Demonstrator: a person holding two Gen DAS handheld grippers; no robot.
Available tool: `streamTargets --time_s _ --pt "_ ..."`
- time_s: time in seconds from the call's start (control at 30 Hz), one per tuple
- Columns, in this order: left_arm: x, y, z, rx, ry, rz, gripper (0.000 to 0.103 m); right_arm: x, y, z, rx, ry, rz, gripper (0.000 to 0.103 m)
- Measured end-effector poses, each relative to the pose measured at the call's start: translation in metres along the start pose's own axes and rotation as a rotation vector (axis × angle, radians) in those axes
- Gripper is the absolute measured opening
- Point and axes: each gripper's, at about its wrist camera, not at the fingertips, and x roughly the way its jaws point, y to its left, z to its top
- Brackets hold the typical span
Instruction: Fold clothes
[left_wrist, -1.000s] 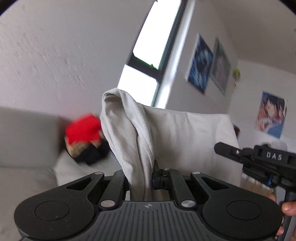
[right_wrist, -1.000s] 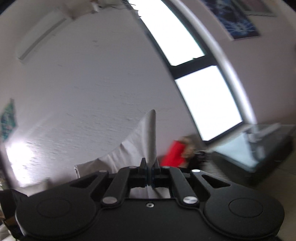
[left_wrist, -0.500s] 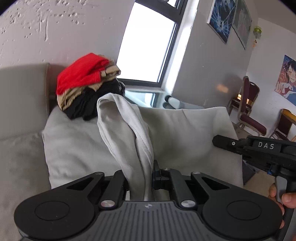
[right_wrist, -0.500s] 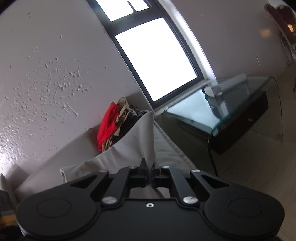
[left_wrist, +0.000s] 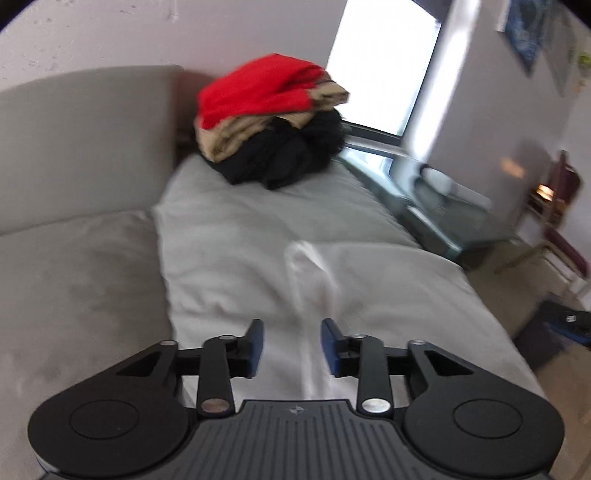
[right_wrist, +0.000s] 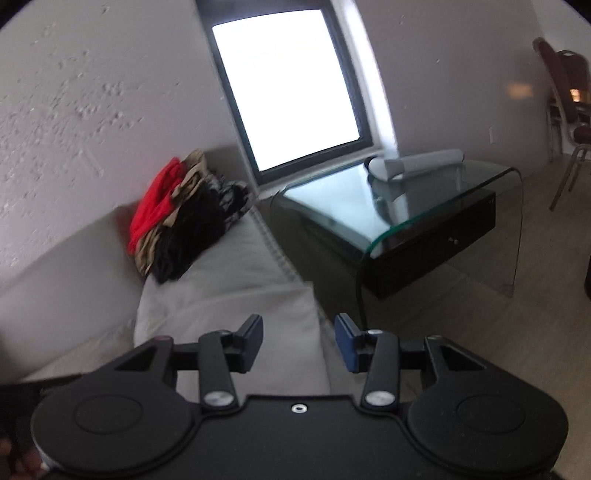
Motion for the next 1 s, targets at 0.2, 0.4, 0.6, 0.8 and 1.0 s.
streamTargets --time_s 0.2,0.4,0.6,0.8,1.0 --pt "0.024 -0.055 -0.013 0.186 0.067 -0.004 0.033 -0.001 0.028 -0.018 -0.153 0.139 0.026 0.009" --pt "0.017 -0.041 -0.032 0.112 0.196 0.093 0.037 -0.018 0.025 -0.045 -0.2 0.287 -0.076 0.01" --pt "-0.029 -0.052 -0.049 0.151 0.325 0.148 0.036 -0.057 0.031 -0.062 -0.235 0.45 -0.138 0.018" --pt "-0.103 -0.07 -0.047 0.097 0.309 0.099 0.05 -0.106 0.066 -0.028 -0.216 0.397 -0.094 0.065" --pt "-0.17 -0.084 -0.041 0.071 0.241 0.077 0.076 -0.155 0.097 0.005 -0.245 0.352 -0.092 0.087"
